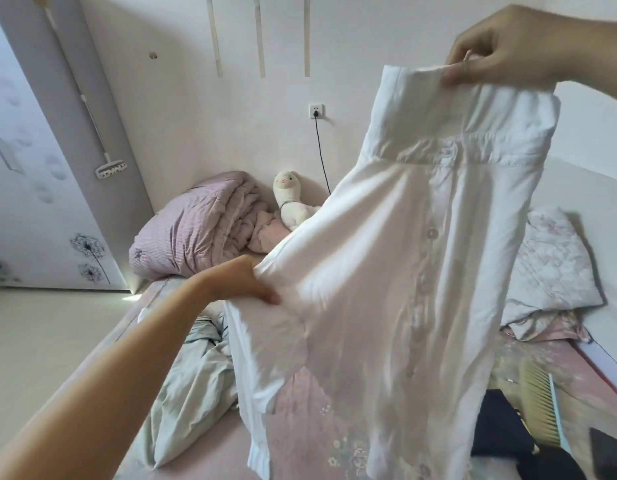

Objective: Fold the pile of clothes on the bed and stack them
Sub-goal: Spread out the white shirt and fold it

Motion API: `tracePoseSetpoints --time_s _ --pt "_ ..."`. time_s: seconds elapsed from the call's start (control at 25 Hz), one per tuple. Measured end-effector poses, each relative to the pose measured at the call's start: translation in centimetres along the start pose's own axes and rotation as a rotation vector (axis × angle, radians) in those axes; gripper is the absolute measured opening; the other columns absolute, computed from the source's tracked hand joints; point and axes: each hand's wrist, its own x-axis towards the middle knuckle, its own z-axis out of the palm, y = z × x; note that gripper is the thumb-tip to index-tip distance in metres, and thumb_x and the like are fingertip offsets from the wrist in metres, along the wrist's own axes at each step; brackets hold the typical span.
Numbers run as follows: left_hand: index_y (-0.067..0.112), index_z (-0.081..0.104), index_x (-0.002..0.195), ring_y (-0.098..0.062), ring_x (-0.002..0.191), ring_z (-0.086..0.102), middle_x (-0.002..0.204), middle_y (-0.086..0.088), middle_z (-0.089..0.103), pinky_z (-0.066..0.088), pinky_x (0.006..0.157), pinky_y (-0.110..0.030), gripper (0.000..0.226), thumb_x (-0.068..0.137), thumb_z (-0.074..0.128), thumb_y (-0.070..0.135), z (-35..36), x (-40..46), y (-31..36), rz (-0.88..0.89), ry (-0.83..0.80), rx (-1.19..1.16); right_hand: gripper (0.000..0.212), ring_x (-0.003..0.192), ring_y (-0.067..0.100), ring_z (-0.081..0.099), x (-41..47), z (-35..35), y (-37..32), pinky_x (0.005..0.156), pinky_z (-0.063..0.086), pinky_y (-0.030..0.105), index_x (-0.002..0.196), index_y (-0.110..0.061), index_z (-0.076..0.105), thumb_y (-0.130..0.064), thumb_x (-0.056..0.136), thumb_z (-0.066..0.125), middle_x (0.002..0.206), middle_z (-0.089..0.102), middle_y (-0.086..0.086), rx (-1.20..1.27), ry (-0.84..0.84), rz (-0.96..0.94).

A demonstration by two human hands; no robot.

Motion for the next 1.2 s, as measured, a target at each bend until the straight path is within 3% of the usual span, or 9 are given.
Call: tracePoseSetpoints --time_s 0.2,0.36,0.48,0.6,0.76,0.84,1.0,1.12,1.2 --pt "0.021 0.064 0.081 -0.014 0.077 0.061 0.080 0.004 0.065 0.047 0.063 -0.023 0.038 0.058 0.087 0.040 5.9 4.1 -3.6 -0.132 -0.134 0.023 0.016 0.063 0.016 0.044 2.6 13.4 4.5 0.059 0.034 0.026 0.075 -0.022 0.065 -0.035 0.082 0.071 0.056 0.051 -0.007 0.093 -0.225 0.057" --pt "0.015 0.068 0.094 -0.014 0.084 0.062 0.092 0.000 0.068 0.049 0.073 -0.023 0.052 0.059 0.084 0.049 14.4 8.4 -8.7 -0.291 -0.289 0.011 0.020 0.065 0.015 0.043 3.3 28.8 9.7 0.060 0.031 0.030 0.078 -0.017 0.064 -0.034 0.078 0.074 0.067 0.052 0.004 0.246 -0.358 0.128" --pt "0.020 0.063 0.109 -0.017 0.102 0.061 0.110 -0.001 0.066 0.049 0.088 -0.028 0.089 0.037 0.070 0.071 20.7 11.6 -12.3 -0.405 -0.354 -0.029 0.022 0.074 0.020 0.048 3.2 39.4 14.4 0.062 0.032 0.031 0.077 -0.016 0.062 -0.035 0.080 0.072 0.072 0.055 0.005 0.313 -0.461 0.172" --pt "0.022 0.048 0.132 -0.018 0.118 0.051 0.127 0.002 0.056 0.040 0.097 -0.024 0.089 0.061 0.074 0.067 26.1 16.3 -15.7 -0.511 -0.411 -0.124 0.023 0.077 0.021 0.050 4.1 49.2 18.9 0.063 0.035 0.030 0.083 -0.012 0.060 -0.034 0.086 0.067 0.070 0.051 -0.004 0.301 -0.532 0.192" --pt "0.011 0.063 0.094 -0.017 0.081 0.060 0.091 -0.004 0.065 0.047 0.070 -0.029 0.038 0.087 0.061 0.049 32.3 23.0 -20.6 -0.586 -0.270 -0.218 0.023 0.081 0.028 0.052 5.8 59.5 23.0 0.063 0.030 0.032 0.085 -0.017 0.051 -0.037 0.092 0.058 0.080 0.055 0.007 0.180 -0.515 0.198" --pt "0.014 0.056 0.076 -0.020 0.072 0.056 0.081 -0.007 0.062 0.043 0.061 -0.030 0.033 0.094 0.054 0.041 35.2 26.6 -22.6 -0.615 -0.185 -0.224 0.027 0.087 0.031 0.058 6.2 65.4 25.1 0.063 0.033 0.033 0.093 -0.011 0.055 -0.038 0.093 0.056 0.090 0.063 0.013 0.096 -0.503 0.201" --pt "0.018 0.050 0.079 -0.024 0.084 0.057 0.089 -0.003 0.060 0.042 0.070 -0.031 0.034 0.098 0.043 0.045 39.9 34.0 -28.6 -0.607 -0.157 -0.021 0.031 0.087 0.034 0.064 6.0 76.6 29.2 0.068 0.050 0.039 0.099 -0.010 0.051 -0.041 0.095 0.051 0.093 0.069 0.013 -0.037 -0.511 0.166" --pt "0.017 0.051 0.106 -0.023 0.099 0.060 0.106 -0.002 0.062 0.039 0.073 -0.030 0.028 0.100 0.037 0.040 41.6 38.4 -31.0 -0.608 -0.113 0.273 0.032 0.089 0.033 0.065 7.2 82.5 31.6 0.062 0.042 0.033 0.110 -0.010 0.052 -0.039 0.097 0.047 0.101 0.067 0.011 -0.130 -0.479 0.122" --pt "0.014 0.039 0.130 -0.024 0.107 0.058 0.119 -0.005 0.057 0.040 0.084 -0.034 0.034 0.098 0.038 0.025 44.4 40.8 -31.1 -0.547 -0.013 0.623 0.032 0.098 0.031 0.061 7.9 86.5 33.0 0.063 0.036 0.032 0.112 -0.009 0.053 -0.037 0.098 0.045 0.110 0.065 0.009 -0.157 -0.480 0.077"
